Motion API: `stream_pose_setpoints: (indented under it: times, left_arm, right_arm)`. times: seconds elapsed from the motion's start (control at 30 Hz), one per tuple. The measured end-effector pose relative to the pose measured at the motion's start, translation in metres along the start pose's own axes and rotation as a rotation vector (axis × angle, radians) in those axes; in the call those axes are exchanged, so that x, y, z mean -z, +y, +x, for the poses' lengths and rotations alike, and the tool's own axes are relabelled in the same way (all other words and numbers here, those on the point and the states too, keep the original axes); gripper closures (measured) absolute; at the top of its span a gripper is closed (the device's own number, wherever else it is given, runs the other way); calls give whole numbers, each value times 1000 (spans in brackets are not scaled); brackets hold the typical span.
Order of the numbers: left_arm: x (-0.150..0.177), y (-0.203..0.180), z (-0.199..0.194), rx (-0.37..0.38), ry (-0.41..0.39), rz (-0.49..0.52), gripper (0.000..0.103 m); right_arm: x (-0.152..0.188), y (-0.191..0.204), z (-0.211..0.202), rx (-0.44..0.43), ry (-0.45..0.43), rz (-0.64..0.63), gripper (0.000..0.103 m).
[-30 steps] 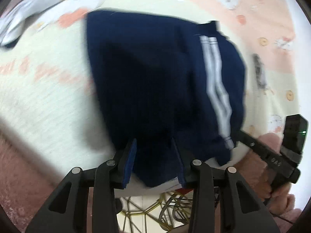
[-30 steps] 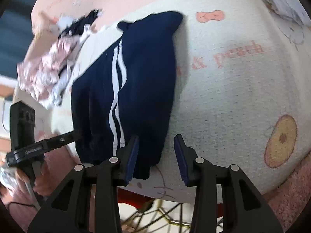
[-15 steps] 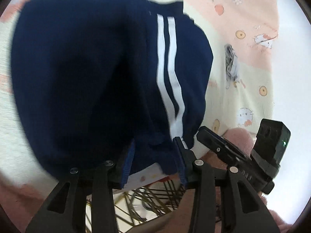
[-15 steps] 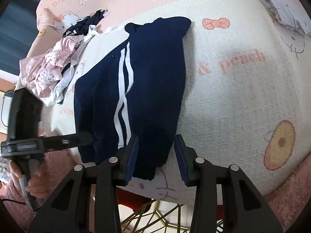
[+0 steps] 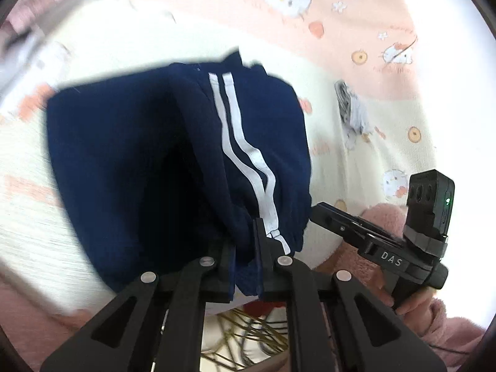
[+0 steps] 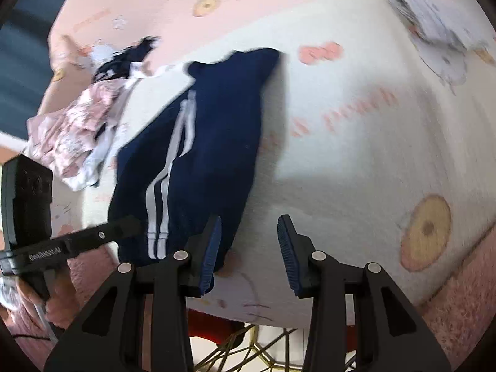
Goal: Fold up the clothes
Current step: 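Hold the folded pants with both grippers and straighten the striped side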
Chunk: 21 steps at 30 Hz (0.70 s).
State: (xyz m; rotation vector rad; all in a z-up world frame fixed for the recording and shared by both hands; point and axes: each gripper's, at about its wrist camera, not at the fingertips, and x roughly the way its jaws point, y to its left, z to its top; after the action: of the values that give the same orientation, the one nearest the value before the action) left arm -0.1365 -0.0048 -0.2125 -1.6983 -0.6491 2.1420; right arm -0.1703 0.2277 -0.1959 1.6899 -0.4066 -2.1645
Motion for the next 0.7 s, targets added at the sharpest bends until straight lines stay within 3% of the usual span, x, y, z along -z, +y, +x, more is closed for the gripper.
stream_pose_setpoints:
  times: [0.13,0.3,0.37,0.43,0.6,0.7]
  left_arm:
    - [13,19,-20,-85,-47,-11,93]
    - [31,67,10,-97,25,-137,93]
    - [46,78,22,-122,51,-158,93]
    - [52,81,18,-100,41,-200,93]
    - [64,77,12,-111,31,-191,92]
    - [64,87,14,-104,14,-248,74]
  right_arm:
    - [-6,39,8,-8,16,-141,64]
    - [-4,74,40,-28,88,-256,64]
    - [1,81,61,-2,121,-293,64]
    - [6,80,74,52,145,-321,64]
    - [8,68,68,98,168,-307,63]
    - [7,57,56,100,145,-272,60]
